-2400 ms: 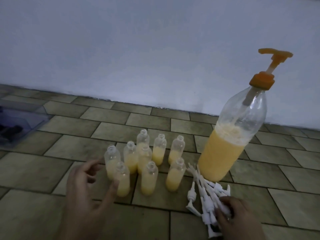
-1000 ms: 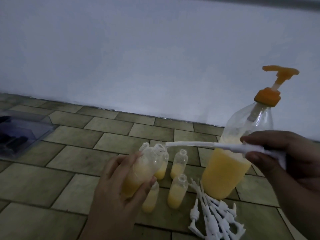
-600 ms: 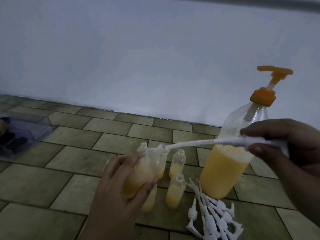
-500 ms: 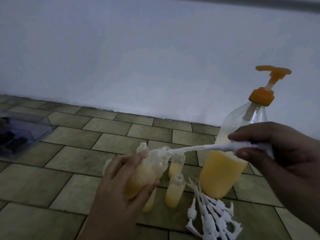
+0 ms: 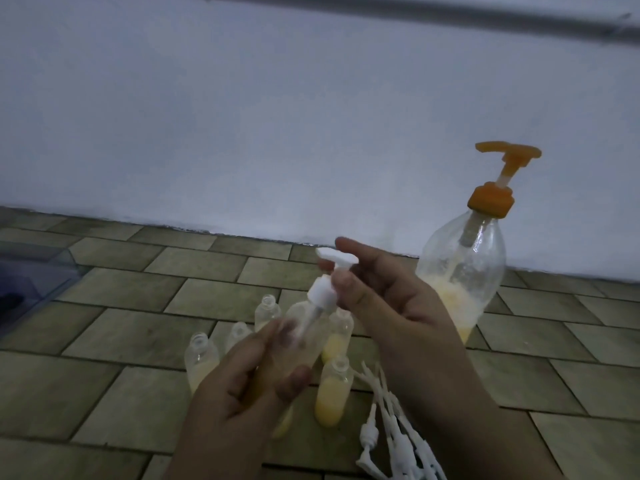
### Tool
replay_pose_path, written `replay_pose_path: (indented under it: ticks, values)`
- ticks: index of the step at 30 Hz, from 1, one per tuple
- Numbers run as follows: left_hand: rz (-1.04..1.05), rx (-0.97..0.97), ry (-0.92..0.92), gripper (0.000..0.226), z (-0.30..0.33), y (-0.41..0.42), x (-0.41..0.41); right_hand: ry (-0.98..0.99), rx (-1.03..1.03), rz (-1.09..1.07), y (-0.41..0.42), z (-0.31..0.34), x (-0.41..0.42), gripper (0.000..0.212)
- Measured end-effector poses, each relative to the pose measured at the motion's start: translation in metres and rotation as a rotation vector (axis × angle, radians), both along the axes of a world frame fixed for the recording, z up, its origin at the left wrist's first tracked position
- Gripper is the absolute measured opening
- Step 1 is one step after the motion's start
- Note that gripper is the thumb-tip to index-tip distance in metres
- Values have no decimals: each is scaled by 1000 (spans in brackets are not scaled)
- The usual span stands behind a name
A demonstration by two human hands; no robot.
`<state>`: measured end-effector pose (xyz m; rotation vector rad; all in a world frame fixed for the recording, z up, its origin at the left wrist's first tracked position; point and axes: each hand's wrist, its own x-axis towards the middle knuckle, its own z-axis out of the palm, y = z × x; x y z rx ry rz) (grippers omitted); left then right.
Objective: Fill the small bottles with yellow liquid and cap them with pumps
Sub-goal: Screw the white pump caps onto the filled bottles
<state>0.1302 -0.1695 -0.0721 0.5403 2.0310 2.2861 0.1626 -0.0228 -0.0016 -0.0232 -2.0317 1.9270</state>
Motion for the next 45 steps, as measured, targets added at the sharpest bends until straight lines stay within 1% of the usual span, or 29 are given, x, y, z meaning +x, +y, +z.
replay_pose_path:
  ticks: [1, 2, 3, 4, 5, 8, 11, 14, 15, 17, 19, 21, 23, 24, 26, 27, 29, 31, 34, 36, 37, 38, 40, 42, 44, 45]
  values:
    - [-14, 31, -29, 70, -1, -1, -2, 5, -111, 49, -1, 1, 0, 28]
    - [-26, 47, -46, 77, -2, -1, -2, 13, -157, 74, -1, 0, -1, 28]
    - [-35, 55, -59, 82, -1, -1, -2, 14, -171, 78, -4, -1, -2, 28]
    - [-43, 59, -69, 85, -1, -2, -2, 18, -162, 57, -4, -6, -4, 25]
    - [-53, 61, -74, 85, 0, -2, -1, 14, -162, 25, -3, -9, -6, 21]
    - [-78, 52, -76, 85, 3, -1, 1, -37, -218, 57, 1, -10, -8, 32]
    - [-111, 89, -104, 81, 9, 0, 1, -62, -453, 130, 3, -11, -10, 26]
    - [-118, 121, -140, 68, 13, 2, 0, -37, -575, 100, -2, -18, -11, 30]
    - [-125, 124, -153, 68, 14, 2, 1, -31, -608, 92, -3, -19, -12, 30]
    - [-138, 136, -171, 78, 15, 2, 1, -38, -664, 100, -2, -19, -14, 34]
    - [-142, 147, -192, 77, 16, 1, 1, -57, -659, 142, 1, -16, -17, 39]
    - [-183, 154, -210, 72, 18, 2, 1, -54, -632, 174, 1, -13, -19, 31]
    - [-212, 140, -208, 68, 19, 0, 1, -50, -605, 157, -1, -12, -20, 22]
    - [-215, 116, -202, 63, 20, -1, 1, -48, -594, 143, -3, -12, -21, 20]
    - [-209, 79, -198, 53, 20, -2, 0, -51, -569, 122, -3, -15, -22, 24]
    - [-209, 78, -207, 53, 19, -2, -1, -60, -548, 128, -2, -15, -22, 27]
    - [-228, 100, -234, 62, 18, -3, -3, -76, -510, 156, 2, -13, -22, 28]
    - [-253, 118, -246, 65, 20, -4, -2, -93, -518, 159, 5, -11, -23, 33]
    - [-173, 47, -174, 46, 22, -4, 0, -77, -508, 142, 1, -9, -23, 29]
    - [-120, -6, -139, 39, 22, -5, -2, -83, -458, 169, 1, -7, -23, 28]
    - [-131, -7, -140, 38, 22, -6, -4, -89, -441, 205, 2, -4, -23, 28]
    - [-164, 5, -154, 40, 23, -9, -7, -90, -446, 249, 3, -2, -23, 30]
    - [-217, 47, -196, 51, 24, -14, -12, -82, -509, 299, 4, 3, -24, 33]
    - [-260, 58, -215, 56, 27, -16, -13, -68, -540, 281, 1, 3, -26, 29]
    - [-216, 4, -144, 52, 31, -13, -9, -44, -551, 219, -5, -1, -29, 30]
    - [-151, -21, -98, 51, 32, -10, -7, -30, -562, 182, -7, -4, -31, 34]
